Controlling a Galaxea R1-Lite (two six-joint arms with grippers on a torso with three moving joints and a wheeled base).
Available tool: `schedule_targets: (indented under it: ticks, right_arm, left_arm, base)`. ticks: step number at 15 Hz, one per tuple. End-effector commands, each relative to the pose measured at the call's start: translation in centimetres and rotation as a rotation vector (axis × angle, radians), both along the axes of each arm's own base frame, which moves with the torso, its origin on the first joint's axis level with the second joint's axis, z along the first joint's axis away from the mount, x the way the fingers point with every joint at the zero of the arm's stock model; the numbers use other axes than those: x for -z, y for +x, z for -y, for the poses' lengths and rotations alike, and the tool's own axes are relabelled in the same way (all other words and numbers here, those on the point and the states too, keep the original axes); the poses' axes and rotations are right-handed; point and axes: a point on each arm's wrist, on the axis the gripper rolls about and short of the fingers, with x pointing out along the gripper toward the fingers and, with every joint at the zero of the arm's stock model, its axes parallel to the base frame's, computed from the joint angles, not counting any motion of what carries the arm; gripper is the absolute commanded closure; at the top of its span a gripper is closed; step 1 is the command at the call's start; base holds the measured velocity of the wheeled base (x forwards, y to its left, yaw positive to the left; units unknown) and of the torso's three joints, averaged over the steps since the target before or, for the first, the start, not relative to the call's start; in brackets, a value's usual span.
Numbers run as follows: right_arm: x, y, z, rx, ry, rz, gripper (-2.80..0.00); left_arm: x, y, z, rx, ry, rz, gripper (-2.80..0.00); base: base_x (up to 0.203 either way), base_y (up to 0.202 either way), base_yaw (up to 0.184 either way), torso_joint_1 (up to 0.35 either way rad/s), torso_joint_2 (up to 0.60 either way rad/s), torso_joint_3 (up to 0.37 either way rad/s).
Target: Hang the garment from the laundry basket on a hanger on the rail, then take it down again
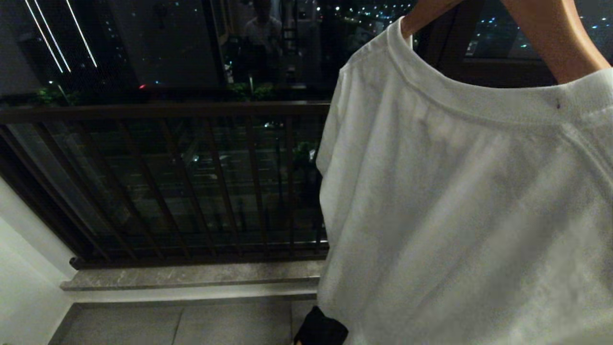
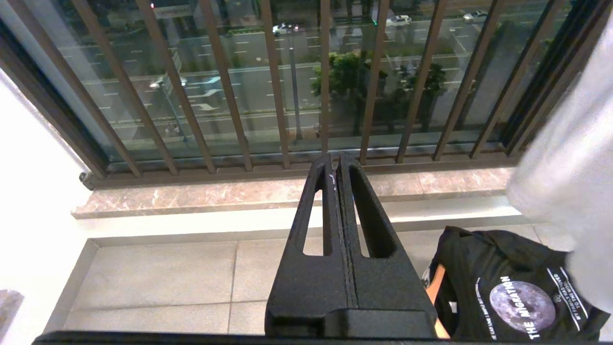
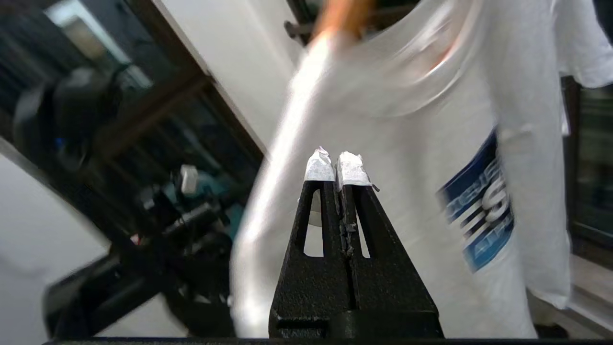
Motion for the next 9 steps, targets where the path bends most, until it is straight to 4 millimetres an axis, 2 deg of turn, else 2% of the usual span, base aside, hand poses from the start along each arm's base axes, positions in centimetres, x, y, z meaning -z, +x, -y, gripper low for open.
schedule_targets:
  ticks: [1,3,9]
  right_arm:
    - [0.6,-4.0,-1.7,-0.007,-0.053,0.046,0.00]
    - [0.5,-5.4,-2.5,-0.074,-0.091,-0.008,0.00]
    - [0.2,-4.3,-2.0,-0.085,-0.080,-0.045,0.00]
  left_arm:
    - [0.0,0.0,0.0,0.000,0.000,0.001,0.00]
    - [0.0,0.0,0.0,0.000,0.000,0.001,0.00]
    - [0.0,0.0,0.0,0.000,0.000,-0.001,0.00]
  base:
    - [0.000,0.000,0.000,0.000,0.00,0.000]
    - [0.000,0.000,0.000,0.000,0.00,0.000]
    - [0.000,0.000,0.000,0.000,0.00,0.000]
